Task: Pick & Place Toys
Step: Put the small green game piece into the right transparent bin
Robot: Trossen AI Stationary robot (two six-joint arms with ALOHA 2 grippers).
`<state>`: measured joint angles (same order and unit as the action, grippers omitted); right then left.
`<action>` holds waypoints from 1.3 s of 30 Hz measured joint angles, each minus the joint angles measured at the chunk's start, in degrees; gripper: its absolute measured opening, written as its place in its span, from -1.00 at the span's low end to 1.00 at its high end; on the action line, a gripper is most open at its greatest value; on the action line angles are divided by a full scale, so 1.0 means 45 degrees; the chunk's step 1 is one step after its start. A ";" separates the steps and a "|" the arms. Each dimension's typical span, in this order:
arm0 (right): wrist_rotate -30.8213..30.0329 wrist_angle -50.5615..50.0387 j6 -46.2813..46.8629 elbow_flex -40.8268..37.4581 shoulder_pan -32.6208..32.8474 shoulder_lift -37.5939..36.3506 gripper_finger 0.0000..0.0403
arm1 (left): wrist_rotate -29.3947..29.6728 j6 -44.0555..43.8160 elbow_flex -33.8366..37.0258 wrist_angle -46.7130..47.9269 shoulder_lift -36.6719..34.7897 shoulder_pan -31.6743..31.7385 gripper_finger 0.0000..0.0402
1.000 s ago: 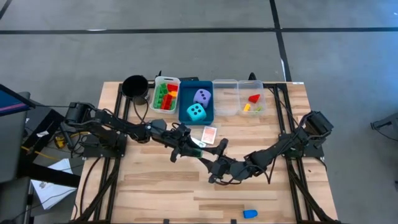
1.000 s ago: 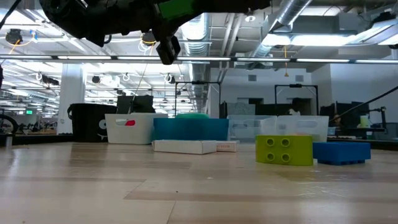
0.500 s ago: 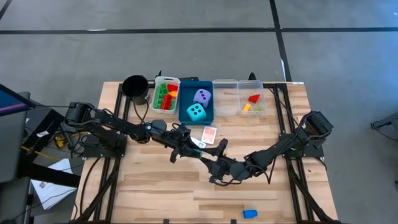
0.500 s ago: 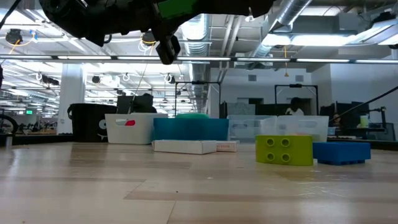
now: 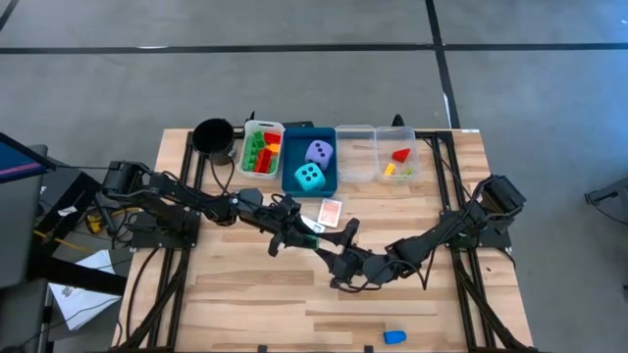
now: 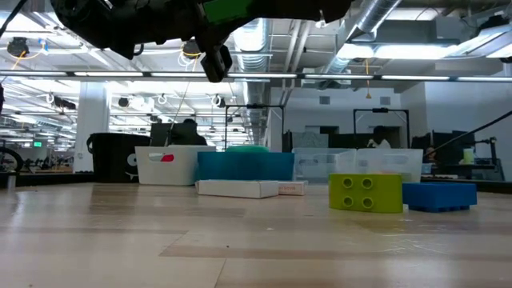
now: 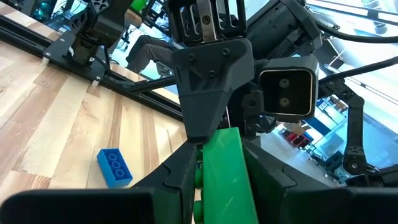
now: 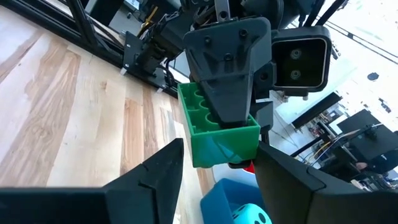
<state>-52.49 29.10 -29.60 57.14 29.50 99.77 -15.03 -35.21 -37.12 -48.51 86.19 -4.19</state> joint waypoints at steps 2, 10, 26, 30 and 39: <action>0.0007 0.0000 -0.0281 0.0000 0.0000 0.0000 -0.08 | -0.0003 0.0002 0.0000 0.0000 0.0000 0.0000 -0.54; 0.0029 0.0012 -0.0480 0.0000 0.0000 0.0005 -0.08 | -0.0005 0.0056 -0.0005 0.0015 0.0000 0.0000 -0.54; 0.0340 0.0787 -0.1328 -0.0004 0.0015 0.0010 -0.11 | 0.0006 0.0086 -0.0015 0.0044 0.0000 0.0010 -0.54; 0.0350 0.0701 -0.1087 -0.0004 0.0002 0.0010 -0.13 | 0.0007 0.0080 -0.0015 0.0080 0.0000 0.0005 -0.54; 0.0364 0.0606 -0.0993 0.0000 -0.0010 0.0005 -0.16 | 0.0005 0.0070 -0.0010 0.0087 0.0000 0.0005 -0.54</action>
<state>-50.85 31.83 -34.06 57.14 29.45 99.79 -15.00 -34.89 -37.17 -48.12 86.19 -4.16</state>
